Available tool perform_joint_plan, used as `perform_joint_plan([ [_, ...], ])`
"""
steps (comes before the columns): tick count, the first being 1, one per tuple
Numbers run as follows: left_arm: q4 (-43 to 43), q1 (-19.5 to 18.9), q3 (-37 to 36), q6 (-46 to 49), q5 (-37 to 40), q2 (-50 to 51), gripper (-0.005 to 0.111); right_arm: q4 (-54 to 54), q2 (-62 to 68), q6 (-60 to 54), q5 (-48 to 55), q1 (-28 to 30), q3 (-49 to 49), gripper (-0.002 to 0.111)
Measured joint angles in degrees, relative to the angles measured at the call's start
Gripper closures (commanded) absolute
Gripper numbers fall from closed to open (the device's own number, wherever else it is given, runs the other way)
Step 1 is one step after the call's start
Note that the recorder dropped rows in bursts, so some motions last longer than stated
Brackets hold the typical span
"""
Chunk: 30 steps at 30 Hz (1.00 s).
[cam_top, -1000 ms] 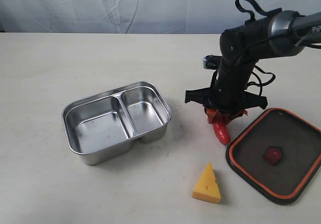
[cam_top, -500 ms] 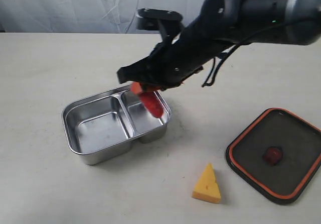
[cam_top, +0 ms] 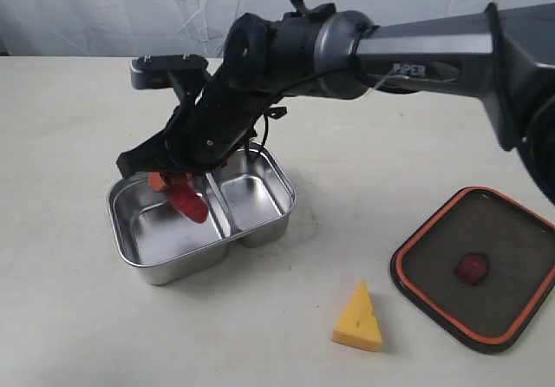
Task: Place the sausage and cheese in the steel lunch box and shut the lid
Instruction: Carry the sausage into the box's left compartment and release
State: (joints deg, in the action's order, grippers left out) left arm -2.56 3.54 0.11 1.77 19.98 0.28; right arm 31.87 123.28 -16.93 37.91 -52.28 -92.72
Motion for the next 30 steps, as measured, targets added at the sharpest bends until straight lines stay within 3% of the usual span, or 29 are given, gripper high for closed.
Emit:
perform_joint_plan([
  [4,0.0,0.0,0.0,0.0,0.0,0.0,0.107,-0.2,2.1,0.0,0.6,-0.5,-0.1,0.105],
  [6,0.0,0.0,0.0,0.0,0.0,0.0,0.107,-0.4,2.4,0.0,0.6,-0.5,-0.1,0.093],
  [10,0.0,0.0,0.0,0.0,0.0,0.0,0.107,-1.5,2.4,0.0,0.7,-0.5,-0.2,0.052],
  [12,0.0,0.0,0.0,0.0,0.0,0.0,0.107,-1.6,2.4,0.1,1.2,-0.5,-0.3,0.043],
  [16,0.0,0.0,0.0,0.0,0.0,0.0,0.107,-1.9,1.7,1.9,3.3,-0.5,-0.4,0.057],
  [22,0.0,0.0,0.0,0.0,0.0,0.0,0.107,-9.2,-1.8,6.7,7.2,-0.4,-0.4,0.106],
  [30,0.0,0.0,0.0,0.0,0.0,0.0,0.107,-35.5,-4.8,31.7,13.4,6.4,-0.5,0.108],
])
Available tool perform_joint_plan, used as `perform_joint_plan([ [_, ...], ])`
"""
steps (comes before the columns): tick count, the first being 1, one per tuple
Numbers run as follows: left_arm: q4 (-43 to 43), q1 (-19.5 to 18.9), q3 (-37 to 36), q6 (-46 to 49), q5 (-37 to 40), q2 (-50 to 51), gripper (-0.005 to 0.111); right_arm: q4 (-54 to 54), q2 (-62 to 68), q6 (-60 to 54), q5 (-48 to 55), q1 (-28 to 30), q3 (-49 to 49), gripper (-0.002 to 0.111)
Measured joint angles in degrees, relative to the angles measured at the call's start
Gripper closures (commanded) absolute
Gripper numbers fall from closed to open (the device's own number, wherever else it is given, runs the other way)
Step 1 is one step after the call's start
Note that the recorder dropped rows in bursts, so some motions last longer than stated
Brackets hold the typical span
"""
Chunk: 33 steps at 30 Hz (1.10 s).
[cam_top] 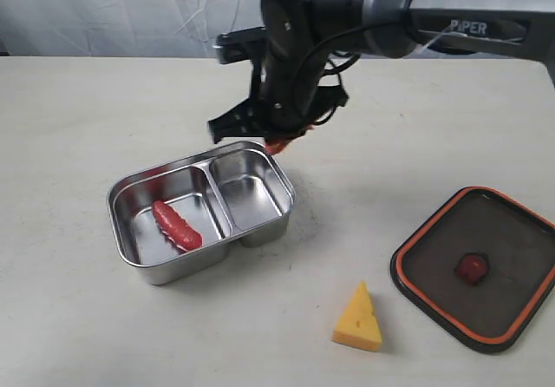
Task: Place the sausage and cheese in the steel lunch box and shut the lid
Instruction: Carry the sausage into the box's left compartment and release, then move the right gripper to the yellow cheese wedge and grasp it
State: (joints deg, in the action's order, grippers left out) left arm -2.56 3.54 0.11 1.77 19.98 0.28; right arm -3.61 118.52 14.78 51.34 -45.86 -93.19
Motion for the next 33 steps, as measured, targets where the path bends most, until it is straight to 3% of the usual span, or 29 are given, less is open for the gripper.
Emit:
perform_joint_plan([
  [6,0.0,0.0,0.0,0.0,0.0,0.0,0.107,-3.9,3.6,2.9,3.1,4.2,1.1,0.108],
  [16,0.0,0.0,0.0,0.0,0.0,0.0,0.107,3.6,7.9,-1.7,1.9,4.2,2.2,0.108],
  [33,-0.1,0.0,0.0,0.0,0.0,0.0,0.107,12.3,5.6,-13.5,11.6,1.4,2.2,0.108],
])
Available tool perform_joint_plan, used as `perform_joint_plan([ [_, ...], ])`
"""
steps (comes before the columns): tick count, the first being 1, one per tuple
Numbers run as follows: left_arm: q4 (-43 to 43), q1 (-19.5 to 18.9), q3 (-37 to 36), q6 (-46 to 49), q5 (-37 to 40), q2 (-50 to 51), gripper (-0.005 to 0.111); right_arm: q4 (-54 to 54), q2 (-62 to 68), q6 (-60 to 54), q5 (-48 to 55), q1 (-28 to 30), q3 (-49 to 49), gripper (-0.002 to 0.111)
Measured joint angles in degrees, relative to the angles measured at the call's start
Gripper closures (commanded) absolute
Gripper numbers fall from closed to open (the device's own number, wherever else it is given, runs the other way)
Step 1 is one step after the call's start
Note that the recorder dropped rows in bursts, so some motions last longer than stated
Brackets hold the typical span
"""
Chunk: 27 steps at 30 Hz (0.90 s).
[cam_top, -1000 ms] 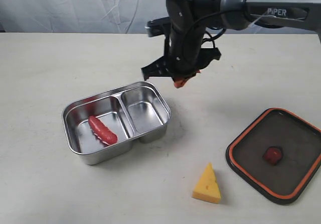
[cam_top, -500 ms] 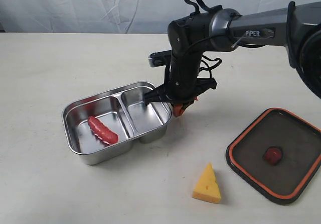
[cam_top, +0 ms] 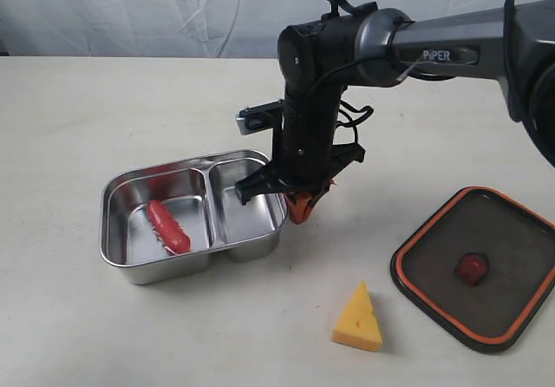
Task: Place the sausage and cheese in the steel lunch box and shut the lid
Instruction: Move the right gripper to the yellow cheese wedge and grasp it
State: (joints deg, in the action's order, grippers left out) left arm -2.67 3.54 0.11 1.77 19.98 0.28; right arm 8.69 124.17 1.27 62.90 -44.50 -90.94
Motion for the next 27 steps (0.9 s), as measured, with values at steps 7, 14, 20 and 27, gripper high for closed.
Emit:
perform_joint_plan([
  [7,-0.1,0.0,0.0,0.0,0.0,0.0,0.107,2.7,-2.1,-1.3,4.9,-1.8,0.0,0.108],
  [14,-0.1,0.0,0.0,0.0,0.0,0.0,0.107,-0.9,-4.8,-0.8,6.6,-2.4,0.0,0.108],
  [20,-0.1,0.0,0.0,0.0,0.0,0.0,0.107,-8.2,-19.4,4.7,6.5,-0.7,10.9,0.107],
  [27,-0.1,0.0,0.0,0.0,0.0,0.0,0.107,2.1,-29.8,12.4,-10.6,-0.3,36.7,0.042],
])
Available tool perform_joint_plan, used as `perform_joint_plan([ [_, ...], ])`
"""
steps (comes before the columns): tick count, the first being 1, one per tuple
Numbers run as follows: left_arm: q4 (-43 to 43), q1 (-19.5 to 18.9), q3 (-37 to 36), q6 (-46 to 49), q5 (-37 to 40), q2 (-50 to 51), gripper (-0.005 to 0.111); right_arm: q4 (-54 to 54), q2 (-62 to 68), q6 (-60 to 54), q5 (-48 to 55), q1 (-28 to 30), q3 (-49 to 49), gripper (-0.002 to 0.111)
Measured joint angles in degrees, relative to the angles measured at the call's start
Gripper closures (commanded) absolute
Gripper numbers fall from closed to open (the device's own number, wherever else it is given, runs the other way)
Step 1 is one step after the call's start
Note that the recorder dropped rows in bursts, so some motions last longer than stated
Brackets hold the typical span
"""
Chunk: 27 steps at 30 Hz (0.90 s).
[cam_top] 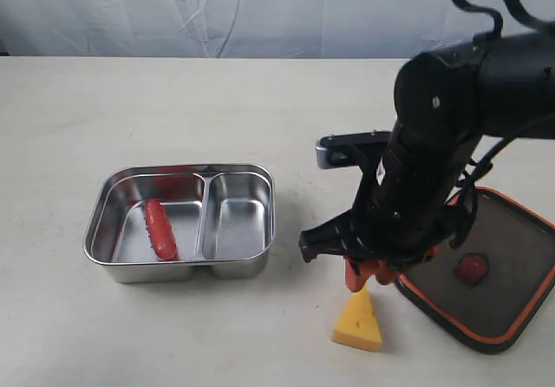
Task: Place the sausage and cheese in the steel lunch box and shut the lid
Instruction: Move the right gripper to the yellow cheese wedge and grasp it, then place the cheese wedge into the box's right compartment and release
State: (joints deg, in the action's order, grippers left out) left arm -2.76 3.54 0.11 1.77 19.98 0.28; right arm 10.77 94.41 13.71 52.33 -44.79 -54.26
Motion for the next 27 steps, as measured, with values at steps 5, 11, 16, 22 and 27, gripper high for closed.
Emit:
perform_joint_plan([
  [5,0.0,0.0,0.0,0.0,0.0,0.0,0.107,1.0,1.1,7.2,-4.7,0.0,2.8,0.039],
  [11,0.0,0.0,0.0,0.0,0.0,0.0,0.107,5.0,4.1,10.0,-8.1,-0.6,2.8,0.045],
  [16,0.0,0.0,0.0,0.0,0.0,0.0,0.107,5.4,6.9,10.4,-8.6,-1.5,2.8,0.060],
  [22,0.0,0.0,0.0,0.0,0.0,0.0,0.107,3.7,8.2,10.4,-7.2,-1.5,2.8,0.099],
  [27,0.0,0.0,0.0,0.0,0.0,0.0,0.107,2.6,7.9,6.7,-6.2,-1.6,2.8,0.108],
])
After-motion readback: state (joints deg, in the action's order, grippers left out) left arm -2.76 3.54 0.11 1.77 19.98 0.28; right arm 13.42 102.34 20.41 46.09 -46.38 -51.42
